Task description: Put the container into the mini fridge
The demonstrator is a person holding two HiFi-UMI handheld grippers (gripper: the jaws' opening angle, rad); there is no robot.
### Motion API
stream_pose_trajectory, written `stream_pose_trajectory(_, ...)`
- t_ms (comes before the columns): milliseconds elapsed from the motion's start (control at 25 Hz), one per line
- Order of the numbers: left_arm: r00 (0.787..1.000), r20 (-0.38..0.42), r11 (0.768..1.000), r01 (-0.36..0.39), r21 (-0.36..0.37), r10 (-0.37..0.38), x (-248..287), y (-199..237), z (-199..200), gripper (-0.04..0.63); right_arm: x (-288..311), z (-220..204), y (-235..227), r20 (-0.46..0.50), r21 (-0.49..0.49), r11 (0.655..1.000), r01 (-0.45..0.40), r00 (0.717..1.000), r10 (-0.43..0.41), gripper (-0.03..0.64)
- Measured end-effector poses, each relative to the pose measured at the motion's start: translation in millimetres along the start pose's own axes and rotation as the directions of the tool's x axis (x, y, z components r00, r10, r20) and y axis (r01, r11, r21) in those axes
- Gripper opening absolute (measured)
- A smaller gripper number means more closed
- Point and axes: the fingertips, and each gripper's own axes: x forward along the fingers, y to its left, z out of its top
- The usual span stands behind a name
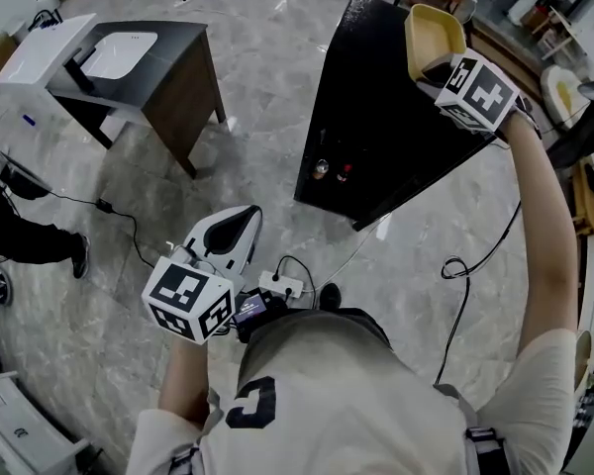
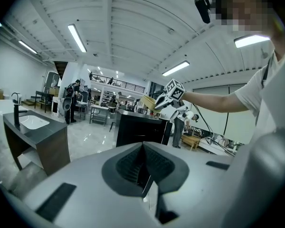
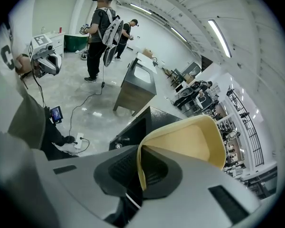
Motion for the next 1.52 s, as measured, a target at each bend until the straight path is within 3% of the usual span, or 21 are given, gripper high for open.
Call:
stream_pose_trajectory(360, 0.999, -0.035, 0.999, 0.039, 0.019, -0.038, -15.2, 1.9, -11.5, 0.055, -15.9, 12.4, 35.3, 0.026, 0.024, 1.000, -0.013, 1.000, 0.013, 0.034)
stream_pose_trajectory(920, 0.995, -0.068, 0.997, 0.080, 0.021, -0.078, -22.3, 3.7, -24.6, 0.055, -40.3, 33.5, 100.0, 0.040, -0.027, 0.995, -0.099, 0.994, 0.100, 0.034)
stream_pose_trajectory(1520, 0.994, -0.079, 0.997, 0.071, 0.022, -0.069, -36.0, 11.4, -29.8, 0.055, -28.7, 41.7, 151.7, 0.029, -0.052, 0.980, -0.193, 0.980, 0.195, 0.034)
